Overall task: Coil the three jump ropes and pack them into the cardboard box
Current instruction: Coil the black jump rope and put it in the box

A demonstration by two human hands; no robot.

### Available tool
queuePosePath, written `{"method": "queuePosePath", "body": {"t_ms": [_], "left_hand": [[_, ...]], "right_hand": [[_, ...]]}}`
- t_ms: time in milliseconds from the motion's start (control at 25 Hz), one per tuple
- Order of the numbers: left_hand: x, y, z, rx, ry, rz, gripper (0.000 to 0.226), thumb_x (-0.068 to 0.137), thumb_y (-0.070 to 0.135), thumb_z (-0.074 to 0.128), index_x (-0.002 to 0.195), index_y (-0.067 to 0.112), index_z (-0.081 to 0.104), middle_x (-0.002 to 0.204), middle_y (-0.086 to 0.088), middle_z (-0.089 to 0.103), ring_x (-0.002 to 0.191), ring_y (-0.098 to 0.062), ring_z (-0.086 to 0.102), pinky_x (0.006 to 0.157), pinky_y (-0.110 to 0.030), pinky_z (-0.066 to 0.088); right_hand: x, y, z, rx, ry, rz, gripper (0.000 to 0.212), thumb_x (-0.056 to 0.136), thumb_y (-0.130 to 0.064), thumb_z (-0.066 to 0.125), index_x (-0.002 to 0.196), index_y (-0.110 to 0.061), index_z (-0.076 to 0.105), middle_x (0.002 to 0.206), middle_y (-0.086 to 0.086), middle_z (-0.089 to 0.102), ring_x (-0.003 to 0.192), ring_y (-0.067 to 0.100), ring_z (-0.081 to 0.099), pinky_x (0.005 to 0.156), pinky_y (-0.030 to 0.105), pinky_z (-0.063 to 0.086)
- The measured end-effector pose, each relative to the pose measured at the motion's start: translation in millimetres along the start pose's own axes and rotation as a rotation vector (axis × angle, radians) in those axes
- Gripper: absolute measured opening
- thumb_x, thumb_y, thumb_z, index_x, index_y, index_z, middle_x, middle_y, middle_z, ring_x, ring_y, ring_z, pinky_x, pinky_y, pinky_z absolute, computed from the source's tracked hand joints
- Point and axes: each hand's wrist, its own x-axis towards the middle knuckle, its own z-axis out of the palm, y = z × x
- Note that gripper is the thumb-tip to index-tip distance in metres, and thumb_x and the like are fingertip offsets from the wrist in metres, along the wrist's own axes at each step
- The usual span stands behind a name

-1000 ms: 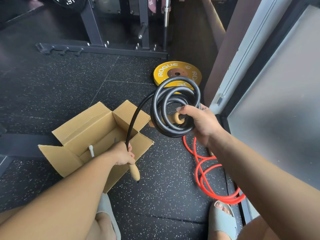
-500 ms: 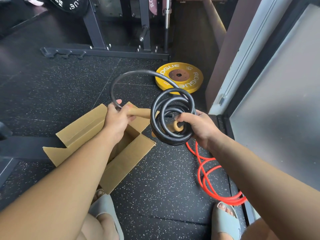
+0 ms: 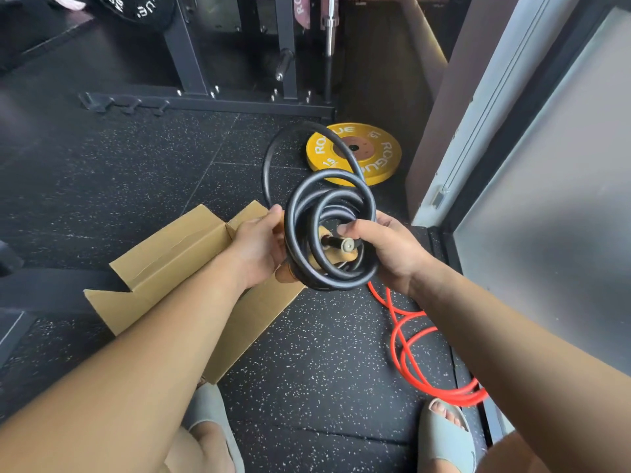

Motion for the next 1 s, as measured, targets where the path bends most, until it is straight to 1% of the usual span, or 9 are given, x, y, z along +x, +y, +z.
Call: {"method": "queuePosePath", "body": {"t_ms": [200, 280, 360, 480, 600, 760, 840, 920, 1000], "left_hand": [[-9.8, 2.0, 2.9, 0.077, -0.087, 0.0, 0.028, 0.103, 0.023, 0.051, 0.081, 0.011, 0.063, 0.066, -0.004, 0.064, 0.053, -0.015, 0.062, 0.048, -0.022, 0.051], [-13.1, 6.3, 2.7, 0.161, -0.18, -0.04, 0.02, 0.091, 0.026, 0.063, 0.095, 0.006, 0.067, 0.087, -0.015, 0.068, 0.072, -0.021, 0.065, 0.069, -0.028, 0.056], [-21.1, 11.7, 6.7, 0.255, -0.25, -0.102, 0.037, 0.082, 0.031, 0.065, 0.108, 0.004, 0.068, 0.106, -0.021, 0.068, 0.086, -0.025, 0.064, 0.089, -0.038, 0.052], [-30.6, 16.5, 14.9, 0.221, -0.379, -0.121, 0.041, 0.102, 0.04, 0.041, 0.094, 0.01, 0.068, 0.087, -0.009, 0.072, 0.076, -0.019, 0.068, 0.078, -0.034, 0.055], [-28.2, 11.6, 17.2, 0.177, -0.386, -0.055, 0.07, 0.098, 0.066, 0.024, 0.108, 0.013, 0.069, 0.103, -0.008, 0.072, 0.099, -0.022, 0.066, 0.093, -0.04, 0.048], [-25.3, 6.2, 14.4, 0.074, -0.409, 0.124, 0.095, 0.091, 0.074, 0.006, 0.133, 0.006, 0.058, 0.13, -0.021, 0.063, 0.126, -0.033, 0.056, 0.112, -0.051, 0.037], [-29.0, 1.8, 12.1, 0.141, -0.552, 0.184, 0.101, 0.082, 0.085, 0.022, 0.14, 0.007, 0.052, 0.138, -0.035, 0.049, 0.126, -0.042, 0.048, 0.11, -0.058, 0.027], [-28.2, -1.6, 3.7, 0.262, -0.682, 0.168, 0.108, 0.066, 0.088, 0.056, 0.136, 0.005, 0.053, 0.135, -0.047, 0.039, 0.116, -0.041, 0.036, 0.093, -0.056, 0.021], [-28.1, -0.1, 0.2, 0.313, -0.709, 0.128, 0.094, 0.053, 0.077, 0.078, 0.122, 0.014, 0.066, 0.126, -0.038, 0.048, 0.113, -0.037, 0.033, 0.09, -0.054, 0.021]], "right_hand": [[2.8, 1.2, -1.1, 0.047, 0.022, -0.038, 0.011, 0.085, 0.0, 0.066, 0.086, -0.01, 0.071, 0.072, 0.005, 0.068, 0.07, 0.025, 0.062, 0.077, 0.037, 0.051], [0.6, 0.0, 1.3, 0.021, 0.001, -0.08, 0.012, 0.079, -0.001, 0.071, 0.088, -0.009, 0.072, 0.076, 0.005, 0.07, 0.073, 0.024, 0.062, 0.076, 0.036, 0.052], [-2.9, 3.1, 7.4, -0.056, 0.005, -0.143, 0.017, 0.079, 0.005, 0.074, 0.09, -0.008, 0.072, 0.077, 0.004, 0.072, 0.065, 0.017, 0.065, 0.065, 0.029, 0.055], [-5.4, 11.6, 14.0, -0.136, 0.045, -0.203, 0.029, 0.072, 0.003, 0.08, 0.099, -0.006, 0.073, 0.087, 0.01, 0.075, 0.071, 0.02, 0.068, 0.066, 0.032, 0.056], [-6.3, 11.8, 13.9, -0.113, 0.097, -0.207, 0.029, 0.067, -0.002, 0.078, 0.093, -0.012, 0.075, 0.087, 0.009, 0.076, 0.073, 0.02, 0.069, 0.069, 0.033, 0.055], [-5.3, 4.0, 12.1, -0.109, 0.184, -0.181, 0.022, 0.064, -0.008, 0.076, 0.085, -0.011, 0.073, 0.076, 0.005, 0.072, 0.065, 0.017, 0.065, 0.067, 0.032, 0.054], [-2.6, -0.5, 8.9, -0.078, 0.228, -0.144, 0.022, 0.064, -0.011, 0.076, 0.085, -0.009, 0.072, 0.078, 0.009, 0.07, 0.068, 0.021, 0.063, 0.07, 0.036, 0.053], [-2.0, -4.4, 7.6, -0.093, 0.242, -0.135, 0.025, 0.064, -0.013, 0.076, 0.088, -0.008, 0.072, 0.08, 0.012, 0.07, 0.071, 0.023, 0.064, 0.073, 0.04, 0.053], [-2.7, -5.6, 7.9, -0.154, 0.247, -0.169, 0.026, 0.064, -0.012, 0.077, 0.09, -0.008, 0.073, 0.081, 0.01, 0.072, 0.072, 0.022, 0.065, 0.073, 0.041, 0.055]]}}
